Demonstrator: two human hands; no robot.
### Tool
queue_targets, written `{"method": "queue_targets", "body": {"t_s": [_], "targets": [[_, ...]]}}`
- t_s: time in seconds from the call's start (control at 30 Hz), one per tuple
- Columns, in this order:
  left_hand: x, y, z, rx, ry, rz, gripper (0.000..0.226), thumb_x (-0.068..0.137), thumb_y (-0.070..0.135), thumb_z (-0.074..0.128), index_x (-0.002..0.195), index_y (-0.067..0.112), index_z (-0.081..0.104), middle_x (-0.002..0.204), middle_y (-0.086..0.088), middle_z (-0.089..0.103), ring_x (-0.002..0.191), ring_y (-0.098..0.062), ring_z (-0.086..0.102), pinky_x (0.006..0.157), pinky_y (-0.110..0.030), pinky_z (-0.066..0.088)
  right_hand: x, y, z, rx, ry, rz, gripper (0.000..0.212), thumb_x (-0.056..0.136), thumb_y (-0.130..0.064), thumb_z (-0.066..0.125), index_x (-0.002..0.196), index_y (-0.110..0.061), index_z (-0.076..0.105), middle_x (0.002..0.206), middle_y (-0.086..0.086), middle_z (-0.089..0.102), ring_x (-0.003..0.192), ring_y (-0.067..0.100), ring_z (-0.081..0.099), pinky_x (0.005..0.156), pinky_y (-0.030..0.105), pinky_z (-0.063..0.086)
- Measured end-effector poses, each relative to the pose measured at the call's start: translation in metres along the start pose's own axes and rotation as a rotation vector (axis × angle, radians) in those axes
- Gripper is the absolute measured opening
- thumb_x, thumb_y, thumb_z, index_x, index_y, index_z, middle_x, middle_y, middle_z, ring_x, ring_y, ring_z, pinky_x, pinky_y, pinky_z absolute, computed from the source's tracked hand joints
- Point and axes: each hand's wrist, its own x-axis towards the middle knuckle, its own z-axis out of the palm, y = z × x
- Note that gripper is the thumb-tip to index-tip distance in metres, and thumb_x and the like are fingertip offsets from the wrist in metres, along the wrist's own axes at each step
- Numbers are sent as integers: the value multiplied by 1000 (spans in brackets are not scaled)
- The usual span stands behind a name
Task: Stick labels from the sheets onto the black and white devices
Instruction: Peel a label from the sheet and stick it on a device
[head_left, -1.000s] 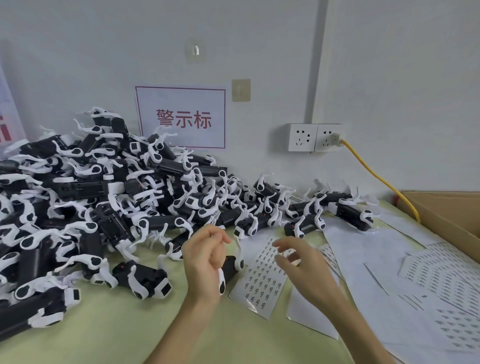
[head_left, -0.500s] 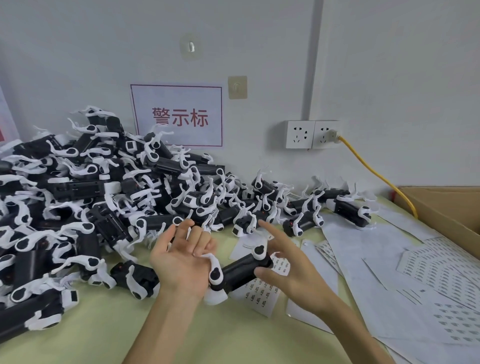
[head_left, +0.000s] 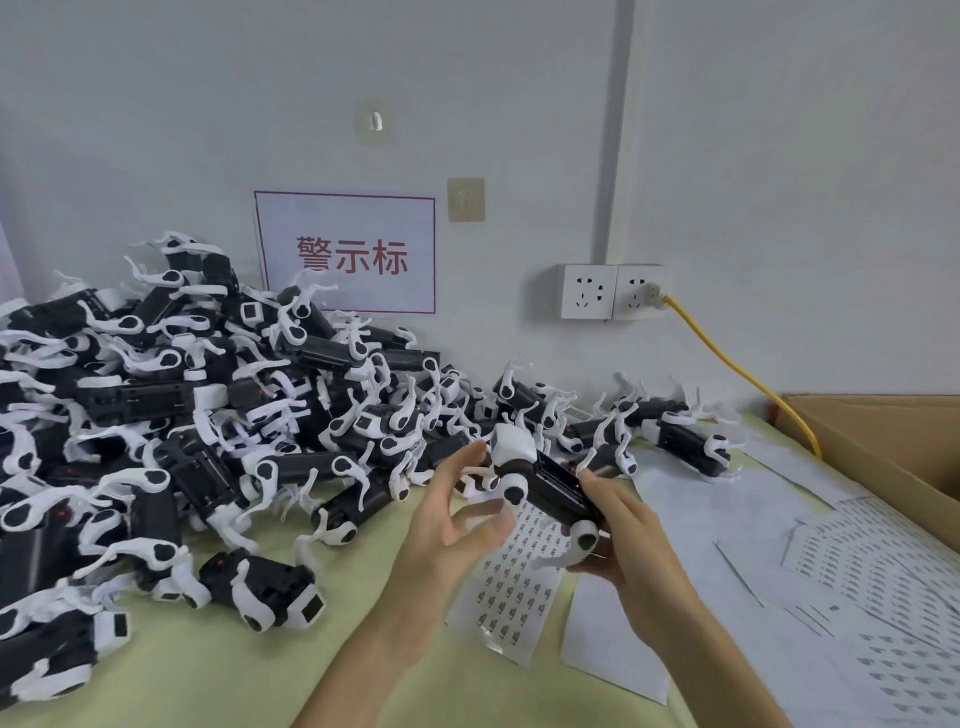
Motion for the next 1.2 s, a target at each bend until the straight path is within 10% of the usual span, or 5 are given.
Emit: {"method": "queue_targets", "body": {"t_s": [0.33, 0.63, 0.77, 0.9, 1.2], "targets": [[7, -5, -8, -290, 258, -14, 69, 79, 33, 83, 142, 17, 58, 141, -21, 59, 121, -33, 66, 104, -50, 53, -2, -1, 1, 282, -420, 223, 35, 71, -33, 86, 102, -17, 81, 92, 15, 73, 75, 23, 73, 66, 27, 61], [6, -7, -4, -414, 387, -61, 75, 68, 36, 82, 134, 11, 60, 104, -10, 75, 92, -30, 76, 72, -31, 62, -6, -4, 1, 6, -356, 12, 25, 82, -52, 74, 86, -28, 74, 67, 1, 39, 55, 16, 37, 54, 27, 41], [4, -4, -3, -455, 256, -92, 61, 81, 37, 73, 129, 1, 59, 112, -14, 75, 89, -28, 75, 63, -32, 60, -9, -4, 6, -52, -428, -14, 54, 83, -52, 71, 109, -5, 63, 91, 9, 60, 78, 20, 57, 75, 33, 49], [3, -9, -2, -416, 179, -109, 57, 89, 32, 68, 140, 10, 57, 123, -13, 74, 109, -34, 73, 73, -38, 62, -13, 0, 11, -88, -446, -59, 48, 86, -45, 69, 132, -32, 63, 123, 9, 70, 106, 32, 66, 90, 35, 53], [0, -5, 0, -318, 153, -122, 60, 87, 43, 70, 137, 10, 60, 126, -12, 72, 110, -35, 72, 84, -39, 57, -17, -3, 15, -31, -438, -48, 41, 94, -40, 60, 129, -21, 67, 103, 9, 73, 87, 20, 68, 72, 25, 53]]}}
